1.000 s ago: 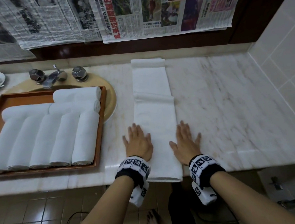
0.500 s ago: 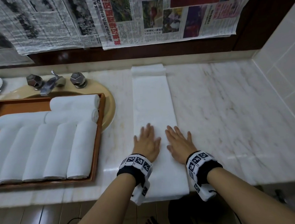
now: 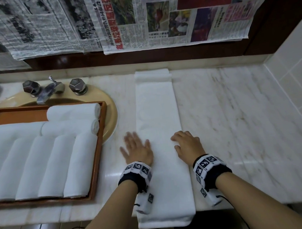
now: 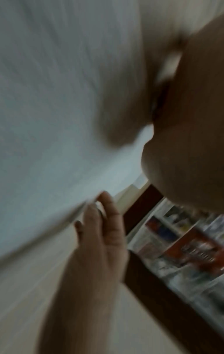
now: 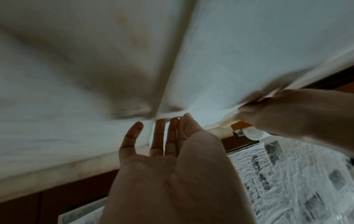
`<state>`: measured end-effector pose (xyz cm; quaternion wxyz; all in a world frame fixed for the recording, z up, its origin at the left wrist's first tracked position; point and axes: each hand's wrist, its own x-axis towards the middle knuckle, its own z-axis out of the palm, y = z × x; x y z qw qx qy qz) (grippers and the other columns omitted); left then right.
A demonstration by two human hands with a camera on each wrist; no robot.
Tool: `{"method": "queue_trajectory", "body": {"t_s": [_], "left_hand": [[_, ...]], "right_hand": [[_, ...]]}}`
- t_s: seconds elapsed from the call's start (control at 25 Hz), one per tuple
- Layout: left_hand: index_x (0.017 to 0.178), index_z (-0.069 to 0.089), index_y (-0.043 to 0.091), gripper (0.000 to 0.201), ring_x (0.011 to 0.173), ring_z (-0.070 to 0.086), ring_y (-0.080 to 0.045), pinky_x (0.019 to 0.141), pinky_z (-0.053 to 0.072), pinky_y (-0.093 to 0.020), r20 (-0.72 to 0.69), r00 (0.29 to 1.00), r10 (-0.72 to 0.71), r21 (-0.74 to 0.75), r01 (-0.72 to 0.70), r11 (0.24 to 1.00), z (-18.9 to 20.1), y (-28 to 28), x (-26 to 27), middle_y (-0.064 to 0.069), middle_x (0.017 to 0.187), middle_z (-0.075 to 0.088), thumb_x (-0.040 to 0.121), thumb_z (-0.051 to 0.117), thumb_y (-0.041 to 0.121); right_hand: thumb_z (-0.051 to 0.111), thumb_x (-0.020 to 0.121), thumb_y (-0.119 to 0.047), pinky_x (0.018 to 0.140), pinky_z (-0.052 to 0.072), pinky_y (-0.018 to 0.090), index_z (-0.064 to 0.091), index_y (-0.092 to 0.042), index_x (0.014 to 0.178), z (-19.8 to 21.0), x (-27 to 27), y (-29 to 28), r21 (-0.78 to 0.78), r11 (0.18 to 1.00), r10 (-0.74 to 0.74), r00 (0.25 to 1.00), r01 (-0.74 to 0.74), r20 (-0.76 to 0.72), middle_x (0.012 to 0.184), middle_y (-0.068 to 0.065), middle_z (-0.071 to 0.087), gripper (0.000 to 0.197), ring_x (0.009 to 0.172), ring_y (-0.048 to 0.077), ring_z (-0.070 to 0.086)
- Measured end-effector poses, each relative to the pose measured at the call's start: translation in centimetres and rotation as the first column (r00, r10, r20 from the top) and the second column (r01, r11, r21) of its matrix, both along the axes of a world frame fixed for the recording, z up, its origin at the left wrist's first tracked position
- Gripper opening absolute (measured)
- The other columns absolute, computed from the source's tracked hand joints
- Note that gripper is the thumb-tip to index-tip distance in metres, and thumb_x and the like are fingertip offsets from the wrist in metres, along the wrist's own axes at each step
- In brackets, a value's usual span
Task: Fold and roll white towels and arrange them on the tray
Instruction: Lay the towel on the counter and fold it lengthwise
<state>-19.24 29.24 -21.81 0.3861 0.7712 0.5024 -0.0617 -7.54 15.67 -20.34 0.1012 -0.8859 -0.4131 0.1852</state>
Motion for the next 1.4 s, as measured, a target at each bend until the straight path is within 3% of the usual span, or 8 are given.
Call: {"method": "queue_trajectory", "body": {"t_s": [0.08, 0.24, 0.4, 0.6, 0.72, 1.16, 1.28, 1.4], "left_hand": [[0.153, -0.014, 0.008, 0.067, 0.146, -0.023, -0.020, 0.118, -0.012, -0.047, -0.113, 0.993, 0.036, 0.034, -0.032, 0.999, 1.3, 0.5, 1.3, -0.006, 0.158, -0.026, 0.103, 0.013, 0.045], [0.155, -0.007, 0.018, 0.058, 0.147, -0.016, -0.012, 0.120, -0.011, -0.042, 0.103, 0.800, -0.591, 0.100, 0.583, 0.806, 1.2, 0.8, 4.4, 0.004, 0.160, -0.018, 0.104, 0.010, 0.042], [0.153, -0.013, 0.011, 0.065, 0.147, -0.021, -0.019, 0.119, -0.011, -0.048, -0.176, 0.984, -0.033, 0.064, 0.044, 0.997, 0.3, 4.8, 4.8, -0.004, 0.159, -0.024, 0.103, 0.010, 0.046], [0.155, -0.007, 0.020, 0.058, 0.147, -0.017, -0.012, 0.119, -0.010, -0.042, 0.009, 0.764, -0.646, 0.199, 0.631, 0.750, 0.5, 4.3, 7.7, 0.007, 0.158, -0.020, 0.104, 0.013, 0.041], [0.154, -0.012, 0.020, 0.060, 0.147, -0.018, -0.012, 0.119, -0.011, -0.045, -0.144, 0.841, -0.521, 0.202, 0.541, 0.817, -0.9, 7.0, 8.2, 0.007, 0.158, -0.023, 0.104, 0.015, 0.039], [0.154, -0.007, 0.012, 0.063, 0.149, -0.013, -0.019, 0.120, -0.005, -0.048, -0.268, 0.841, -0.470, 0.248, 0.531, 0.810, 2.2, 10.6, 13.4, -0.002, 0.161, -0.018, 0.104, 0.026, 0.032], [0.155, -0.002, 0.016, 0.060, 0.149, -0.014, -0.021, 0.119, -0.003, -0.046, -0.177, 0.755, -0.631, 0.229, 0.656, 0.719, 1.5, 5.3, 6.8, -0.001, 0.161, -0.017, 0.105, 0.025, 0.034], [0.155, -0.009, 0.017, 0.061, 0.148, -0.018, -0.024, 0.119, -0.006, -0.050, -0.250, 0.877, -0.409, 0.138, 0.451, 0.882, 0.3, 4.4, -1.9, -0.004, 0.159, -0.023, 0.105, 0.021, 0.034]], "right_hand": [[0.047, 0.096, -0.016, 0.092, 0.039, 0.038, 0.046, -0.023, 0.135, 0.0, 0.7, 0.8, -0.006, 1.000, -0.024, 0.999, 0.024, -0.023, 0.130, -0.007, 0.050, 0.040, 0.122, 0.017, 0.042], [0.045, 0.097, -0.012, 0.088, 0.040, 0.038, 0.036, -0.021, 0.144, -0.4, 2.4, 2.2, -0.067, 0.997, -0.046, 0.997, 0.041, -0.062, 0.124, 0.002, 0.051, 0.049, 0.118, 0.023, 0.042], [0.049, 0.090, -0.013, 0.089, 0.033, 0.039, 0.046, -0.023, 0.136, -0.1, 3.0, 2.8, -0.154, 0.988, -0.014, 0.996, 0.027, 0.086, 0.124, 0.000, 0.047, 0.047, 0.117, 0.022, 0.039], [0.062, 0.079, -0.019, 0.116, 0.007, 0.058, 0.015, -0.014, 0.151, 0.5, 4.1, 5.0, -0.191, 0.981, 0.044, 0.999, -0.043, 0.005, 0.161, 0.003, -0.007, 0.085, 0.148, 0.019, -0.005], [0.049, 0.086, -0.024, 0.114, -0.007, 0.062, -0.012, -0.015, 0.153, 0.0, 4.9, 5.0, -0.280, 0.951, 0.105, 0.989, -0.130, -0.104, 0.158, -0.002, -0.027, 0.091, 0.146, 0.011, -0.022], [0.033, 0.100, -0.041, 0.114, -0.008, 0.061, -0.009, -0.018, 0.154, 0.9, 9.9, 8.9, -0.272, 0.942, 0.160, 0.976, -0.195, -0.145, 0.158, -0.004, -0.027, 0.072, 0.146, 0.014, -0.022], [0.029, 0.101, -0.048, 0.114, -0.007, 0.062, -0.011, -0.024, 0.154, -0.7, 6.2, 4.1, -0.275, 0.913, 0.265, 0.951, -0.300, -0.159, 0.156, -0.007, -0.031, 0.070, 0.145, 0.014, -0.025], [0.022, 0.101, -0.050, 0.113, -0.008, 0.064, -0.019, -0.020, 0.151, -1.2, 5.0, -1.4, -0.355, 0.935, -0.055, 0.987, -0.002, -0.152, 0.155, -0.004, -0.034, 0.071, 0.145, 0.016, -0.026]]}}
